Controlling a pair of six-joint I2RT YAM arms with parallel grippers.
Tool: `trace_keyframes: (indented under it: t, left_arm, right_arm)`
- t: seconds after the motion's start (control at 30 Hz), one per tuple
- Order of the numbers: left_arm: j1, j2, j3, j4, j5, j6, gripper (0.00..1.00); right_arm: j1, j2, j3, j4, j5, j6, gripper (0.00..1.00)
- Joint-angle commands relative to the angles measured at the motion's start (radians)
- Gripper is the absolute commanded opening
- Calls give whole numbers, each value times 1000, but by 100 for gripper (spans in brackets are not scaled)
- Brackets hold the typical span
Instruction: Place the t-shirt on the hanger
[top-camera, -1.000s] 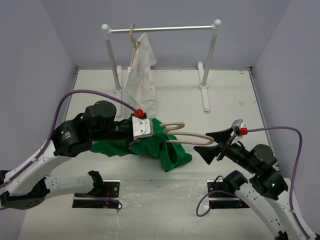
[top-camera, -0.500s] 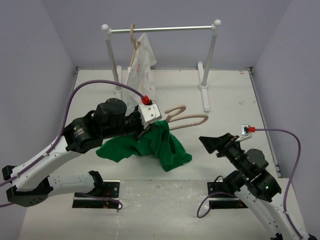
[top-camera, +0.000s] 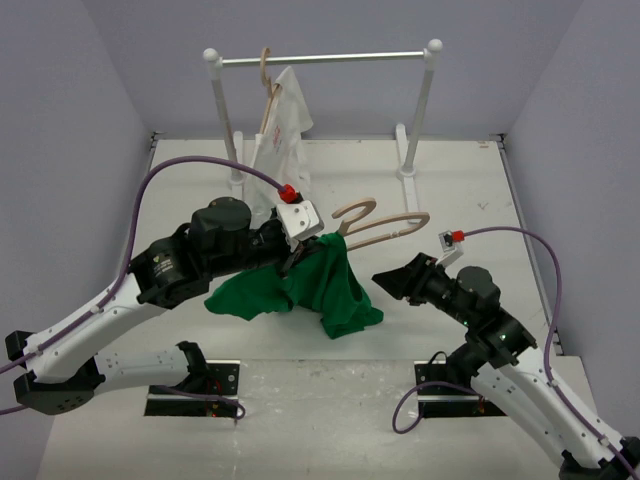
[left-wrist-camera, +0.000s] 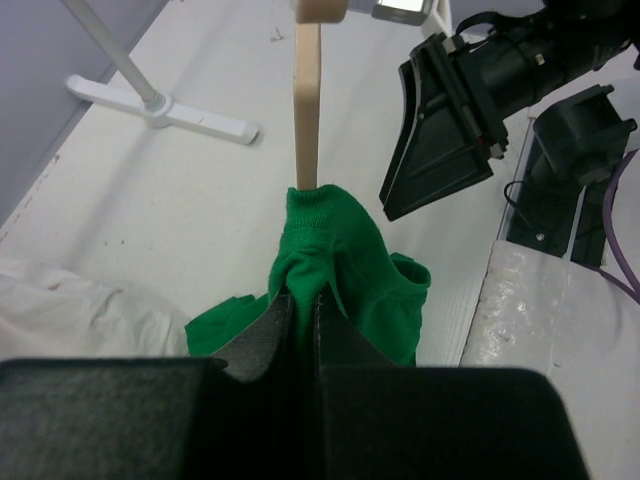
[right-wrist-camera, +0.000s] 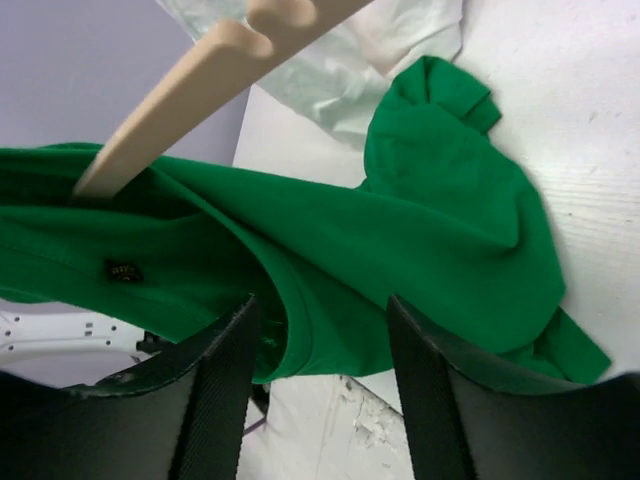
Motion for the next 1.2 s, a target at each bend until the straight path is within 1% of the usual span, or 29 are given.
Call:
trace_keyframes:
  t: [0.0, 0.17, 0.23, 0.27, 0.3, 0.33, 0.37, 0.4, 0.47, 0.53, 0.6, 0.63, 0.67, 0.73, 0.77, 0.9, 1.03, 1.07, 1.17]
  left_arm:
    - [-1, 2, -2, 116, 12, -22, 0]
    - [0, 14, 5, 131, -3, -29, 0]
    - [-1, 21, 9, 137, -5, -31, 0]
    - [0, 22, 8, 142, -6, -32, 0]
    - [-1, 22, 8, 151, -8, -35, 0]
    - [-1, 21, 9, 157, -10, -38, 0]
    - [-1, 20, 9, 158, -13, -42, 0]
    - [-1, 18, 10, 157, -15, -44, 0]
    - [-1, 11, 13, 146, -22, -45, 0]
    - [0, -9, 17, 122, -38, -45, 0]
    - [-1, -37, 18, 102, -43, -45, 0]
    - [0, -45, 19, 96, -40, -46, 0]
    - [0, -72, 21, 92, -31, -49, 0]
    - [-1, -116, 34, 82, -17, -57, 0]
    - [-1, -128, 46, 77, -16, -63, 0]
    - [-1, -134, 114, 8, -31, -71, 0]
    - [0, -123, 138, -48, -86, -70, 0]
    - [-1, -122, 136, -48, -90, -70, 0]
    - [0, -107, 134, -39, -85, -68, 0]
  right_arm:
    - [39, 69, -29, 185, -92, -10, 52]
    - [162, 126, -72, 262, -45, 5, 52]
    - [205, 164, -76, 294, -30, 5, 50]
    - [220, 184, -74, 298, -18, 3, 47]
    - [234, 220, -73, 300, -1, -2, 39]
    - [243, 243, -73, 299, 20, -6, 25]
    - [246, 253, -73, 294, 45, -10, 7]
    - [248, 251, -72, 272, 70, -17, 0]
    - [245, 221, -65, 192, 151, -31, 0]
    - [236, 164, -41, 89, 314, -56, 0]
    - [175, 80, -14, -15, 417, -79, 0]
    - [128, 53, 0, -47, 413, -95, 0]
    - [36, 20, 27, -78, 396, -131, 0]
    - [-99, 13, 78, -132, 343, -195, 0]
    - [-166, 33, 124, -156, 325, -237, 0]
    - [-362, 150, 354, -248, 243, -365, 0]
    - [-432, 199, 563, -330, 216, -420, 0]
    - [-432, 209, 645, -345, 201, -429, 0]
    - [-432, 268, 805, -409, 118, -459, 0]
